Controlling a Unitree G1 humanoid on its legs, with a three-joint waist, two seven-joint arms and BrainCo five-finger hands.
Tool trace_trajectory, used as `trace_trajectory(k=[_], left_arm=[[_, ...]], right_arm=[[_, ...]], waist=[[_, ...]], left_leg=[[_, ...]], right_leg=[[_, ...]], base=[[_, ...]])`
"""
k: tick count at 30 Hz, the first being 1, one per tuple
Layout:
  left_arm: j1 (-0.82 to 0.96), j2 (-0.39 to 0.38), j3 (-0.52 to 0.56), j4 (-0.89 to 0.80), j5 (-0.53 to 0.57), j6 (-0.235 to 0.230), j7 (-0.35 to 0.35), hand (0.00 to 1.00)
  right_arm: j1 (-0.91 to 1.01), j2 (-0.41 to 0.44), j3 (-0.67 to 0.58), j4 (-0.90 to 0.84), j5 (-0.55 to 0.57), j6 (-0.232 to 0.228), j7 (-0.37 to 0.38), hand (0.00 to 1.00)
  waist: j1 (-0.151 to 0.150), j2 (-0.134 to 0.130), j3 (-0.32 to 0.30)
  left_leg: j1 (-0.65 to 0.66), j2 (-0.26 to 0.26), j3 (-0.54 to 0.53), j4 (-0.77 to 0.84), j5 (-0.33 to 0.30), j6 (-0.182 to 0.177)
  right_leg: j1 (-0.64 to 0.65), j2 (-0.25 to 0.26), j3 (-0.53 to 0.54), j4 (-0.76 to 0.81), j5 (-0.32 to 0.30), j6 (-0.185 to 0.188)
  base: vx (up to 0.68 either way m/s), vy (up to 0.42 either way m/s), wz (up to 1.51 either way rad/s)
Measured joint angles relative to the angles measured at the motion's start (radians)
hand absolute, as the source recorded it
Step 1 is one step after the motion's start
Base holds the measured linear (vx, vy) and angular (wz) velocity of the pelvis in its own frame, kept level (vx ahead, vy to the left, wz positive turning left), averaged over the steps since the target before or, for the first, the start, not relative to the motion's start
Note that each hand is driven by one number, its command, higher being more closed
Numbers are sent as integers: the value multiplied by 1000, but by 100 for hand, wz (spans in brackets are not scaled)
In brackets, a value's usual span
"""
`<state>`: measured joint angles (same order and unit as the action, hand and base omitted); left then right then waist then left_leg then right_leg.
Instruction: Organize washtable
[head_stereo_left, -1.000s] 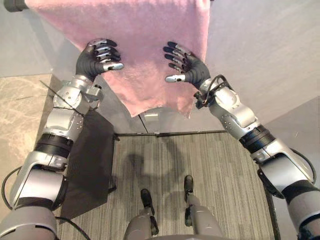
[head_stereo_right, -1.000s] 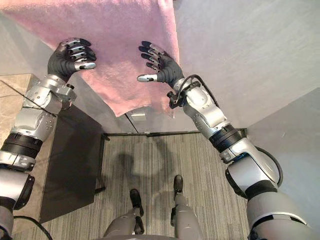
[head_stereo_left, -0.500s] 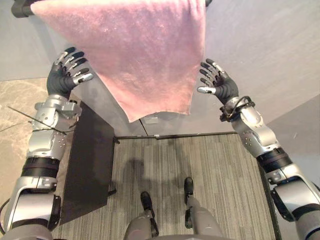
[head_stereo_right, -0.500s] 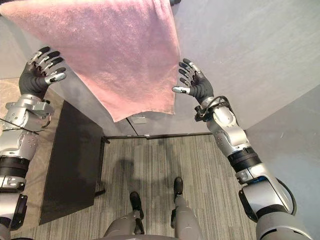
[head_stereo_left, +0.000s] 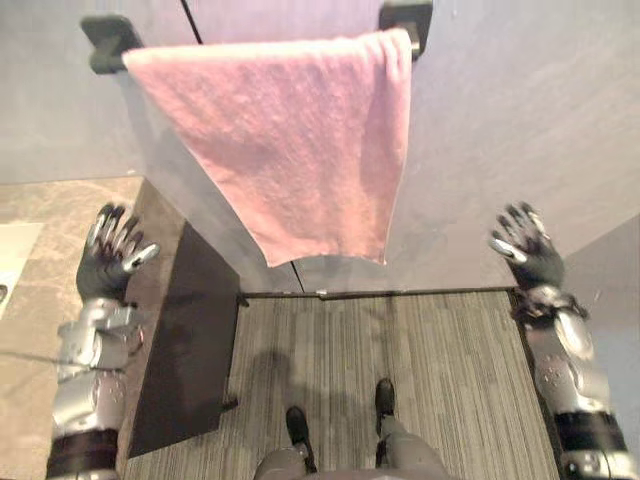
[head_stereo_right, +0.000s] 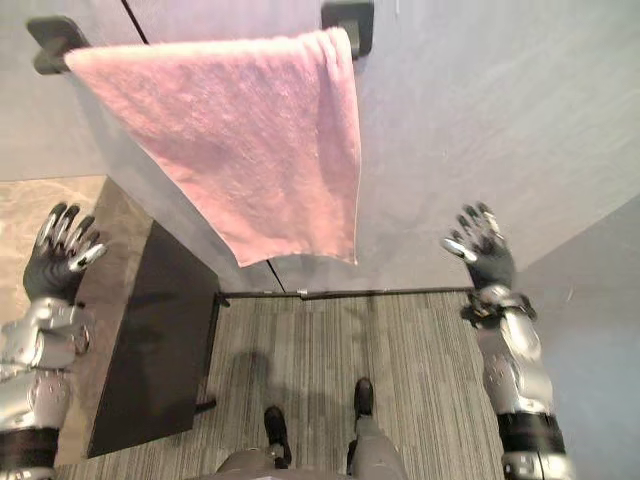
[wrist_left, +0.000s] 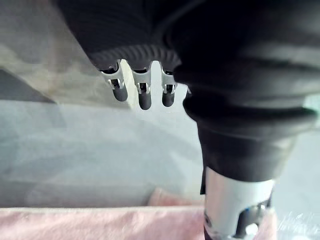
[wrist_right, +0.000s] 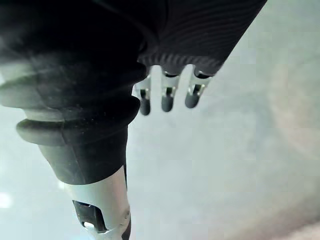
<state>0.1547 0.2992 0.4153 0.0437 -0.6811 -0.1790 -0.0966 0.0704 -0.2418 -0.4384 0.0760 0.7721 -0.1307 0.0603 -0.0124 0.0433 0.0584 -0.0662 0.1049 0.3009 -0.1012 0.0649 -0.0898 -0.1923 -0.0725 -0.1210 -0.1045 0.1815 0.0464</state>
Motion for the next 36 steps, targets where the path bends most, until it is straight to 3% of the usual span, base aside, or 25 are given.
trace_trajectory(k=[4, 6, 8, 13, 19, 20, 21, 22, 24, 25, 26, 27, 28, 29, 30, 32, 33, 35, 36], left_arm=[[108, -187, -42, -38, 50, 2, 12, 0], [134, -232, -94, -37, 67, 3, 14, 0], [165, -289, -228, -24, 82, 15, 14, 0], [174, -348, -449, 151, 86, 39, 8, 0], [178, -354, -489, 366, 84, 66, 37, 0], [178, -357, -490, 369, 86, 66, 46, 0], [175, -358, -491, 372, 87, 66, 55, 0], [155, -337, -491, 381, 91, 66, 63, 0], [147, -312, -488, 380, 101, 65, 70, 0], [143, -285, -482, 381, 105, 65, 77, 0], [139, -275, -475, 381, 108, 66, 78, 0], [139, -279, -471, 381, 109, 66, 77, 0], [146, -305, -457, 373, 111, 61, 77, 0], [139, -302, -445, 377, 111, 60, 81, 0], [128, -296, -440, 387, 111, 62, 90, 0], [141, -313, -439, 374, 112, 57, 98, 0], [145, -317, -432, 374, 112, 57, 100, 0], [154, -317, -412, 375, 103, 57, 110, 0], [154, -315, -402, 374, 98, 56, 123, 0]], right_arm=[[107, 178, -110, -13, -23, -41, -58, 0], [140, 235, -103, -14, -32, -52, -72, 0], [201, 307, -56, -14, -46, -58, -87, 0], [274, 314, 104, 59, -141, -57, -107, 0], [274, 315, 206, 194, -156, -33, -114, 0], [266, 313, 217, 195, -156, -32, -114, 0], [260, 312, 222, 198, -155, -31, -114, 0], [258, 311, 230, 224, -155, -28, -116, 0], [270, 312, 249, 264, -155, -27, -121, 0], [271, 313, 269, 287, -159, -19, -120, 0], [265, 306, 296, 303, -168, -18, -116, 0], [256, 298, 298, 303, -181, -17, -114, 0], [218, 271, 300, 301, -199, -20, -104, 0], [197, 270, 315, 304, -203, -17, -101, 0], [188, 257, 333, 306, -203, -16, -100, 0], [190, 217, 381, 304, -204, -14, -96, 0], [188, 203, 388, 302, -205, -14, -95, 0], [192, 192, 412, 300, -206, -14, -92, 0], [192, 192, 412, 300, -206, -14, -92, 0]], waist=[[-10, 20, -22], [-19, 21, -23], [-26, 20, -23], [-30, 7, -58], [-22, -17, -49], [-20, -3, -40], [-23, 2, -28], [-30, -11, -6], [-32, -37, 7], [-35, -87, 1], [-28, -91, -1], [-21, -78, -4], [-4, -50, 3], [-2, -79, 10], [-8, -71, 15], [26, -28, 8], [30, -20, 12], [26, -17, 14], [25, -25, 20]], left_leg=[[9, 1, -7, 0, -5, 2], [10, 3, -9, 0, -5, 1], [28, 5, -4, 0, -4, 2], [69, 11, 19, -1, -14, -3], [87, 24, 64, 0, -20, -9], [71, 41, 61, 0, -20, -7], [68, 54, 57, 2, -19, -7], [39, 77, 15, 30, -19, -7], [6, 83, -57, 88, -17, -9], [-18, 72, -128, 124, -18, -20], [-33, 74, -180, 126, -9, -34], [-47, 82, -205, 133, -9, -35], [-102, 123, -237, 175, 7, -55], [-115, 93, -260, 200, 8, -56], [-133, 93, -297, 214, 10, -58], [-151, 126, -327, 215, 11, -56], [-152, 133, -335, 215, 16, -48], [-167, 137, -382, 216, 30, -25], [-178, 138, -398, 216, 23, 19]], right_leg=[[14, -1, -13, 0, -9, 3], [16, 0, -13, 0, -9, 3], [33, 0, -12, 1, -9, 3], [71, 3, -9, 2, -17, 15], [54, 17, 38, 29, -23, 21], [14, 27, 63, 91, -41, 38], [-17, 45, 103, 178, -59, 11], [-95, 58, 183, 464, -206, -31], [-97, 22, 216, 660, -320, 6], [-69, 15, 249, 689, -377, 45], [-48, 33, 239, 666, -386, 46], [-28, 45, 237, 618, -389, 52], [11, 69, 278, 580, -446, 55], [21, 43, 318, 624, -522, 50], [33, 53, 294, 613, -542, 25], [40, 90, 247, 594, -537, 10], [44, 98, 226, 602, -540, 5], [51, 109, 176, 617, -547, -14], [51, 112, 145, 625, -547, -28]], base=[[14, 6, 6], [0, 0, 0], [9, 1, -2], [10, 8, -12], [8, -7, -22], [-18, -25, -9], [5, -41, 41], [30, -59, 80], [65, -219, 135], [61, -360, 151], [30, -282, 122], [-1, -226, 74], [-42, -220, 68], [-51, -242, 91], [-116, -253, 93], [-139, -194, 56], [-148, -218, 48], [-123, -193, 64], [-82, -158, 70]])
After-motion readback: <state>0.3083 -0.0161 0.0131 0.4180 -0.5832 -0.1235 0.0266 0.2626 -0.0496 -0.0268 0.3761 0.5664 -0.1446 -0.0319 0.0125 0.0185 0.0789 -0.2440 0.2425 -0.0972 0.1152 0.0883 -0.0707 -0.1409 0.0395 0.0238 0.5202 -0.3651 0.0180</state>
